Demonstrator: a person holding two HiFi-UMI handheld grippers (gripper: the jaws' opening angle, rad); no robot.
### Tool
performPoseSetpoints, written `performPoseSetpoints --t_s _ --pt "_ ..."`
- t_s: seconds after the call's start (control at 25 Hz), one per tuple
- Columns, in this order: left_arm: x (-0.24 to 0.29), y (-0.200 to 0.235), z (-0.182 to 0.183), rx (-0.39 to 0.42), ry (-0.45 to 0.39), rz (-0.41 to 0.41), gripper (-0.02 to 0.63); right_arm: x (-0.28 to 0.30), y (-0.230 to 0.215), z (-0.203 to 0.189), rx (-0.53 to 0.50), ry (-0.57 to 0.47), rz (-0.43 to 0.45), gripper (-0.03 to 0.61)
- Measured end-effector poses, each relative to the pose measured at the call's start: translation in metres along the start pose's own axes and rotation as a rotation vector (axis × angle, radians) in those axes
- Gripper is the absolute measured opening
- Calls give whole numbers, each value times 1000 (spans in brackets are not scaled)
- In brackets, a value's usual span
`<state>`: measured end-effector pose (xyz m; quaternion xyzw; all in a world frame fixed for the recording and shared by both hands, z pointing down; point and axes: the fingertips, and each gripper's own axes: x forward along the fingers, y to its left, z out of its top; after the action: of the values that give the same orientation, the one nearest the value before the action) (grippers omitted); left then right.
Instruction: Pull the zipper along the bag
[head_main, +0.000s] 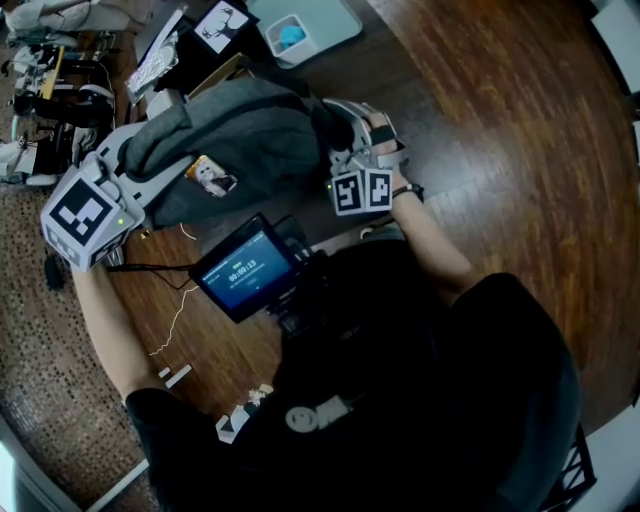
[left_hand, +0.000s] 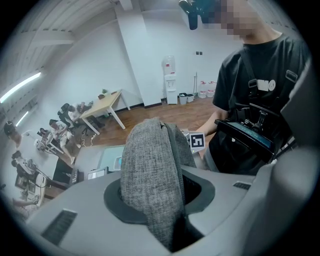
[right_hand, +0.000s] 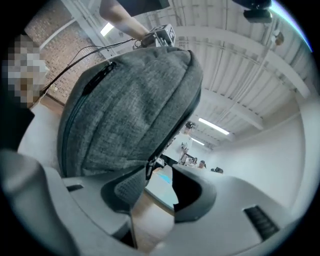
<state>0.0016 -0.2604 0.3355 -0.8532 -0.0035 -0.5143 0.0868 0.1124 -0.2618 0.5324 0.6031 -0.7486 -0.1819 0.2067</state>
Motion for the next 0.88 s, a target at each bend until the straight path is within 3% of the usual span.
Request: performPoseSetpoints --t_s 0.2,0.28,0.56,0.64,0.72,0.8,0.88 --pt "0 1 1 -1 -2 5 143 10 -7 -3 -18 -25 -75 189" --pt "2 0 3 4 -10 9 143 11 -8 -5 -17 -41 -56 189" --pt "3 -5 7 18 -32 7 143 -1 8 -1 -31 -123 388 158" --pt "3 -6 8 21 -31 7 143 1 11 -4 19 -110 509 156" --pt "4 -7 10 20 -28 6 143 1 16 -7 78 -106 621 98" --pt "4 -6 10 16 -29 9 143 1 17 -7 99 -111 649 84" --pt "4 -6 10 13 -31 12 143 3 17 -6 101 -109 597 86"
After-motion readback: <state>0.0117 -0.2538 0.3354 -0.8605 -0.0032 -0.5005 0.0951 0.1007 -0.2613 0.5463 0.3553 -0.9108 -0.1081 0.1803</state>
